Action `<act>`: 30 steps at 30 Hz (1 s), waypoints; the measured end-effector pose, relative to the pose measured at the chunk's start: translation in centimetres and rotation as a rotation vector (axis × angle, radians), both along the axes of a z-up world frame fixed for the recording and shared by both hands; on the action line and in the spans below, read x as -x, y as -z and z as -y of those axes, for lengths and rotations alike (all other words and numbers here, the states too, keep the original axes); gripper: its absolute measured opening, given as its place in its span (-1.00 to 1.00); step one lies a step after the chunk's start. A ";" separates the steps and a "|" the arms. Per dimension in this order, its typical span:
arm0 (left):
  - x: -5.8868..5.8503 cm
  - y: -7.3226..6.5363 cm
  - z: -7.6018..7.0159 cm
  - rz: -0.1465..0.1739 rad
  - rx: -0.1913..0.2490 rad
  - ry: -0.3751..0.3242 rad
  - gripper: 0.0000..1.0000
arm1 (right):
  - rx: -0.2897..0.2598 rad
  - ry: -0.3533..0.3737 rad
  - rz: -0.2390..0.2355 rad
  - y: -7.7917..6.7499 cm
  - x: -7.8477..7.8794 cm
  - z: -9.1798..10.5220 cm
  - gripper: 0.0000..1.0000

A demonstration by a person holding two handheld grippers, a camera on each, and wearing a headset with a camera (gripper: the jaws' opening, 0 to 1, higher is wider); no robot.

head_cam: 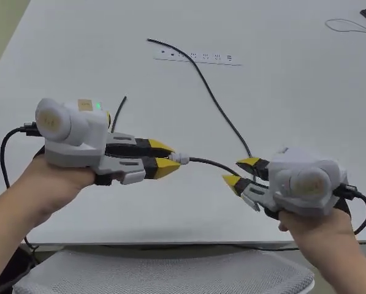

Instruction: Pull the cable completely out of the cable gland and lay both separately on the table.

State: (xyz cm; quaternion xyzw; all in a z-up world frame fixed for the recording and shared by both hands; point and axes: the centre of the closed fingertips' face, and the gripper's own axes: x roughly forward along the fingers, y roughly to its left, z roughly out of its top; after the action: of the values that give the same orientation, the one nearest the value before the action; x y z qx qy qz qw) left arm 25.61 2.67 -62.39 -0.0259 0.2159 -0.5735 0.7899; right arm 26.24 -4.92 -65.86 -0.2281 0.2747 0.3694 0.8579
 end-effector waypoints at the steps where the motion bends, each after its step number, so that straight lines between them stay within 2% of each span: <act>1: 0.0 0.0 0.0 -0.001 -0.001 0.002 -0.71 | 0.021 -0.035 0.019 -0.3 0.2 -0.9 -0.66; 7: 0.1 0.1 0.2 -0.004 -0.004 0.003 -0.71 | 0.109 -0.162 0.093 -1.4 0.6 -3.8 -0.74; 10: 0.1 0.1 0.3 -0.005 -0.007 0.002 -0.71 | 0.131 -0.181 0.110 -1.6 0.6 -4.8 -0.80; 19: -0.1 0.2 0.2 -0.004 -0.014 -0.001 -0.71 | 0.132 -0.171 0.097 -1.4 0.0 -5.0 -0.92; 21: -0.1 0.2 0.2 -0.005 -0.016 0.002 -0.71 | 0.111 -0.142 0.074 -1.4 -0.1 -4.9 -0.95; 25: -0.2 0.1 0.3 -0.008 -0.010 -0.002 -0.71 | 0.120 -0.142 0.087 -1.4 -0.1 -4.8 -0.97; 30: -0.2 0.0 0.5 -0.006 -0.009 -0.002 -0.71 | 0.073 -0.095 0.053 -1.2 -0.2 -4.5 -0.98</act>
State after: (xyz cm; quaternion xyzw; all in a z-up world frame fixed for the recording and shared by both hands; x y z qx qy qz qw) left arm 25.86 2.20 -62.39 -0.0245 0.2209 -0.5715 0.7899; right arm 26.47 -0.40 -64.63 -0.2815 0.2541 0.3933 0.8376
